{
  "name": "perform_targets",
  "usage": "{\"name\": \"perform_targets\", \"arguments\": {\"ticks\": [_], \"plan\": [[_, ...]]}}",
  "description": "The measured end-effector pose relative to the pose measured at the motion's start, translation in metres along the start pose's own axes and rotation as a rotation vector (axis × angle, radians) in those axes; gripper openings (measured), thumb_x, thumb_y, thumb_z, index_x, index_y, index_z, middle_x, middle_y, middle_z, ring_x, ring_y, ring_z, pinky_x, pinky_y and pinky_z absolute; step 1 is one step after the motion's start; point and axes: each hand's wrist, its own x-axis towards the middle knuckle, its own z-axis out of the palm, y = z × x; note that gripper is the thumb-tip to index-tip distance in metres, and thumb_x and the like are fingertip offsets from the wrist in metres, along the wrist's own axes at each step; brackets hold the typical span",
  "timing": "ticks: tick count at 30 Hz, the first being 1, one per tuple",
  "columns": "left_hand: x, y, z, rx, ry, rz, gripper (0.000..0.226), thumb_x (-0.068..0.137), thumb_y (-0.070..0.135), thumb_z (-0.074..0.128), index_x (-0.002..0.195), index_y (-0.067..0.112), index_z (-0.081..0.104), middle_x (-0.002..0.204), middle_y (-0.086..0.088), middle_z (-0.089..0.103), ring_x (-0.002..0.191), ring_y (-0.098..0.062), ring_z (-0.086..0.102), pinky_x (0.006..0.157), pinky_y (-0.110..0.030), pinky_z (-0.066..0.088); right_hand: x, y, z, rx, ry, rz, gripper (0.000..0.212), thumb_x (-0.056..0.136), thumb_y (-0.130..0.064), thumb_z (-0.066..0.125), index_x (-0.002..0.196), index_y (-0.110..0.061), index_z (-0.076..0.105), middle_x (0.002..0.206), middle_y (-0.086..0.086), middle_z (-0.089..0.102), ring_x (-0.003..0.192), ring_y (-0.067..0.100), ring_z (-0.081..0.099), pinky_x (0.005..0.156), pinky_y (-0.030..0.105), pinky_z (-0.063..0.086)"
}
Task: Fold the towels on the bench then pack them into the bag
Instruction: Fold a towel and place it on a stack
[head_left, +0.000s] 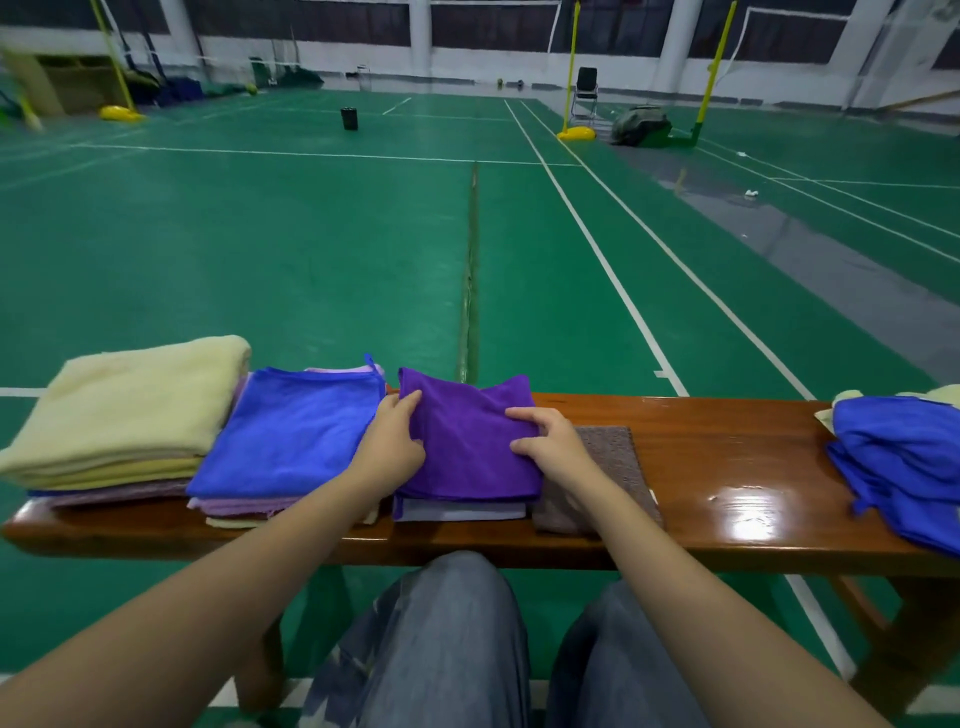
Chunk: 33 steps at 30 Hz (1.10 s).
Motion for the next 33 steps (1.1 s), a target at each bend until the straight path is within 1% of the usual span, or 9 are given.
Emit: {"name": "perform_targets", "arguments": {"ticks": [4,9,12,16,18,23,26,31,33], "plan": [[-0.003,-0.009,0.019,0.339,0.006,0.115,0.065,0.091,0.019,0.054,0.148,0.013,0.024,0.158,-0.011,-0.004,0.146,-0.025,0.001,0.118,-0.036,0.012,0.007,0.016,0.009,-0.199,0.089,0.03,0.048,0.085,-0.008,0.06,0.13,-0.022,0.052,0.131,0.01,0.036,0.12,0.025,0.042,0.1,0.034,0.041],[-0.011,0.005,0.06,0.392,-0.106,0.274,0.056,0.095,0.026,0.047,0.147,0.021,0.027,0.158,0.003,0.011,0.146,-0.017,0.004,0.117,-0.036,0.005,-0.001,0.043,-0.028,-0.551,0.23,0.167,0.049,0.088,-0.026,0.06,0.134,-0.024,0.043,0.135,0.014,0.036,0.125,0.032,0.033,0.104,0.041,0.035],[-0.013,0.021,0.084,0.392,-0.171,0.342,0.05,0.098,0.026,0.042,0.146,0.023,0.03,0.157,0.005,0.017,0.146,-0.015,0.006,0.117,-0.037,0.002,-0.008,0.057,-0.054,-0.636,0.184,0.283,0.059,0.089,-0.039,0.058,0.139,-0.024,0.033,0.135,0.017,0.034,0.125,0.036,0.033,0.104,0.042,0.033],[-0.012,0.038,0.109,0.432,-0.245,0.421,0.049,0.098,0.034,0.041,0.145,0.026,0.032,0.156,0.006,0.021,0.145,-0.014,0.007,0.117,-0.036,0.0,-0.015,0.072,-0.071,-0.694,0.137,0.275,0.066,0.089,-0.046,0.057,0.143,-0.025,0.026,0.135,0.018,0.036,0.124,0.036,0.036,0.103,0.04,0.033],[-0.013,0.042,0.116,0.488,-0.333,0.415,0.056,0.095,0.044,0.043,0.146,0.027,0.028,0.156,0.005,0.019,0.145,-0.014,0.005,0.117,-0.041,-0.002,-0.016,0.07,-0.075,-0.557,0.159,0.273,0.066,0.087,-0.039,0.061,0.143,-0.026,0.028,0.135,0.018,0.036,0.123,0.035,0.038,0.099,0.038,0.036],[-0.017,0.043,0.121,0.595,-0.421,0.409,0.081,0.084,0.061,0.052,0.149,0.026,0.02,0.158,0.001,0.011,0.146,-0.017,0.003,0.118,-0.046,-0.007,-0.015,0.062,-0.078,0.015,0.199,0.342,0.056,0.086,-0.009,0.063,0.134,-0.026,0.04,0.132,0.013,0.041,0.107,0.029,0.049,0.072,0.031,0.045],[-0.019,0.046,0.12,0.569,-0.396,0.421,0.081,0.084,0.062,0.051,0.149,0.024,0.02,0.158,0.001,0.012,0.145,-0.017,0.005,0.117,-0.042,-0.006,-0.019,0.059,-0.079,0.157,0.163,0.353,0.037,0.088,0.003,0.054,0.12,-0.015,0.057,0.128,0.011,0.052,0.104,0.025,0.054,0.076,0.033,0.051],[-0.022,0.052,0.124,0.333,-0.395,0.312,0.098,0.078,0.059,0.063,0.15,0.031,0.003,0.158,-0.004,0.004,0.143,-0.029,0.01,0.118,-0.043,0.015,-0.033,0.047,-0.097,0.345,0.186,0.314,0.038,0.09,0.004,0.05,0.123,-0.012,0.061,0.117,0.006,0.052,0.099,0.022,0.056,0.067,0.024,0.05],[-0.023,0.057,0.124,0.26,-0.396,0.288,0.1,0.079,0.05,0.066,0.148,0.038,-0.006,0.155,-0.007,0.01,0.139,-0.031,0.021,0.113,-0.044,0.027,-0.038,0.041,-0.106,0.418,0.207,0.277,0.037,0.091,0.004,0.05,0.123,-0.012,0.061,0.113,0.005,0.053,0.094,0.019,0.058,0.064,0.023,0.05]]}}
